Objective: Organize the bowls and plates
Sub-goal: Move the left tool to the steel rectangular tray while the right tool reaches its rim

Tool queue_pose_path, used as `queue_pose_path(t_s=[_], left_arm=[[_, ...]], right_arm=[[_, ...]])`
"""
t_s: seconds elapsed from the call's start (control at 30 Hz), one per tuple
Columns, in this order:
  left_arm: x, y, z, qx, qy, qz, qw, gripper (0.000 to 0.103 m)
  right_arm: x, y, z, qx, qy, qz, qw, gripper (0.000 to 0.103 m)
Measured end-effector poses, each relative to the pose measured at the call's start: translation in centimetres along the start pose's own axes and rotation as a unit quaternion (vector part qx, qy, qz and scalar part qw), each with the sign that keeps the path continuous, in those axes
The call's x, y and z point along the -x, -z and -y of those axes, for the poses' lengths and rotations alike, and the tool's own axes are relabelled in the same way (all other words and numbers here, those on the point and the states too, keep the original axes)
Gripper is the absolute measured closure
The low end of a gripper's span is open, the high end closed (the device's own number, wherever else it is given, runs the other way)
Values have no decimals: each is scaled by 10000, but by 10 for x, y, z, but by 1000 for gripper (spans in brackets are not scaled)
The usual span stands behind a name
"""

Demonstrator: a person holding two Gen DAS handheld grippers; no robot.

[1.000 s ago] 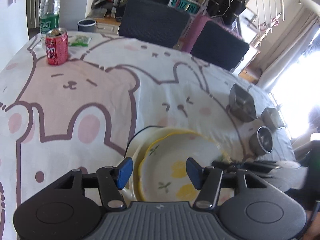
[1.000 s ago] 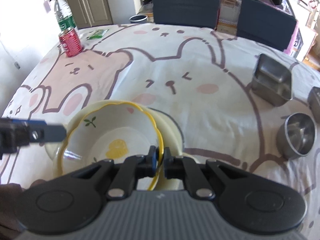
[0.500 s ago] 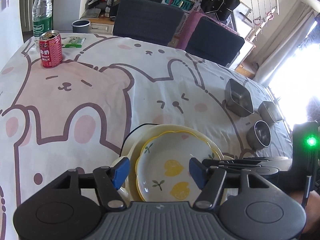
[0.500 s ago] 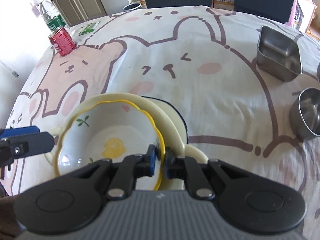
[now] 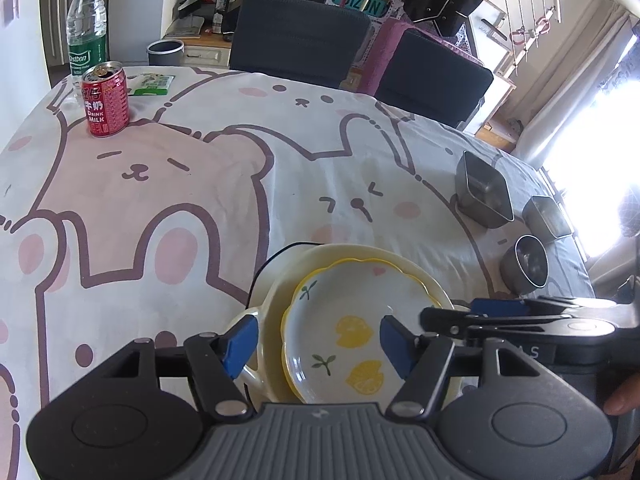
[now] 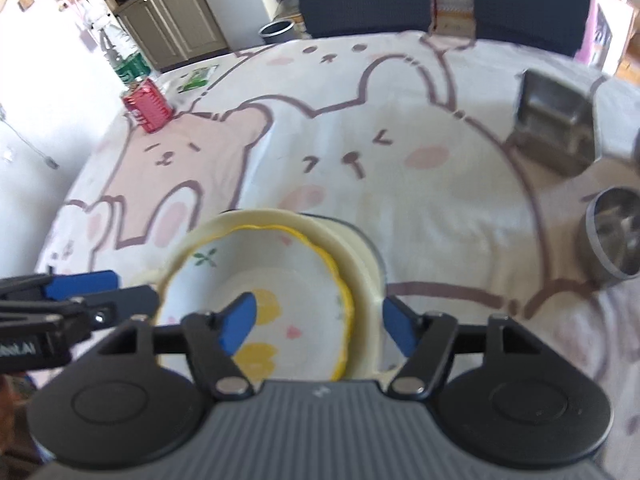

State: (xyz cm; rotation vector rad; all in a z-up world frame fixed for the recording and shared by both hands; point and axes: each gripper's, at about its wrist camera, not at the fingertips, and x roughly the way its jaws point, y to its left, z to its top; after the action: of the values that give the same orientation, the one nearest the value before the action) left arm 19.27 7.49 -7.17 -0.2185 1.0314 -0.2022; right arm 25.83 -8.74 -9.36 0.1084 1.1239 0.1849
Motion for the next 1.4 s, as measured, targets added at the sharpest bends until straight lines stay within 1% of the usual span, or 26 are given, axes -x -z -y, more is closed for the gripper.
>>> queue_pose_path(t_s=[0.07, 0.1, 0.13, 0.17, 0.2, 0.23, 0.27, 0.33, 0.47, 0.53, 0.67, 0.77, 0.87, 0.93, 1.0, 1.03, 1.1, 1.17, 1.2, 1.27, 1.33, 1.4], left_arm=[[3, 1, 0, -13, 0, 36, 10000, 30], [5, 1, 0, -17, -13, 67, 10000, 28], [7, 1, 1, -13, -32, 110, 9999, 26], [10, 1, 1, 5, -52, 157, 9999, 23], [12, 1, 1, 29, -72, 209, 9998, 21], [14, 1, 2, 63, -86, 272, 9996, 15], [17, 0, 3, 118, -93, 364, 9992, 8], [22, -2, 7, 225, -75, 593, 9980, 0], [32, -11, 29, 191, 45, 1067, 9941, 0], [33, -18, 45, 150, 131, 1260, 9918, 0], [27, -33, 82, 52, 368, 1492, 9881, 0], [13, -42, 110, 99, 512, 1529, 9869, 0], [-10, -52, 136, 379, 680, 1426, 9867, 0], [-30, -59, 151, 596, 852, 1218, 9871, 0], [-54, -66, 167, 658, 1021, 934, 9882, 0], [-67, -70, 174, 702, 1026, 809, 9889, 2], [-92, -75, 184, 847, 1021, 557, 9896, 6], [-117, -81, 189, 1094, 1095, 285, 9875, 18], [-130, -85, 191, 1249, 1138, 158, 9855, 21], [-153, -89, 192, 1568, 1229, -10, 9800, 34], [-173, -94, 192, 1799, 1204, -121, 9762, 41], [-190, -97, 193, 2003, 1203, -156, 9722, 45]], right_arm=[[6, 2, 1, 123, 113, 116, 9998, 27], [10, 3, 3, 155, 88, 170, 9997, 24], [15, 5, 5, 182, 18, 244, 9995, 16], [22, 7, 7, 199, -53, 314, 9993, 13], [28, 9, 10, 206, -103, 382, 9990, 5], [35, 10, 13, 207, -137, 465, 9986, 0], [42, 12, 17, 201, -149, 563, 9981, 0], [56, 15, 25, 187, -152, 779, 9967, 0], [81, 16, 53, -17, -140, 1269, 9918, 0], [92, 14, 69, -177, -51, 1488, 9887, 0], [105, 3, 110, -698, 30, 1869, 9799, 0], [111, -9, 140, -995, 146, 2126, 9719, 0], [110, -22, 166, -1061, 379, 2337, 9657, 0], [104, -33, 185, -1021, 558, 2443, 9627, 0], [96, -44, 203, -996, 761, 2371, 9634, 0], [93, -49, 213, -1011, 871, 2302, 9639, 0], [85, -60, 230, -968, 980, 2252, 9645, 0], [78, -69, 248, -853, 997, 2232, 9659, 0], [73, -75, 256, -803, 1008, 2183, 9673, 0], [60, -88, 268, -616, 1007, 2112, 9703, 8], [44, -100, 276, -366, 1084, 2101, 9710, 32], [27, -110, 281, -178, 1029, 2170, 9706, 39]])
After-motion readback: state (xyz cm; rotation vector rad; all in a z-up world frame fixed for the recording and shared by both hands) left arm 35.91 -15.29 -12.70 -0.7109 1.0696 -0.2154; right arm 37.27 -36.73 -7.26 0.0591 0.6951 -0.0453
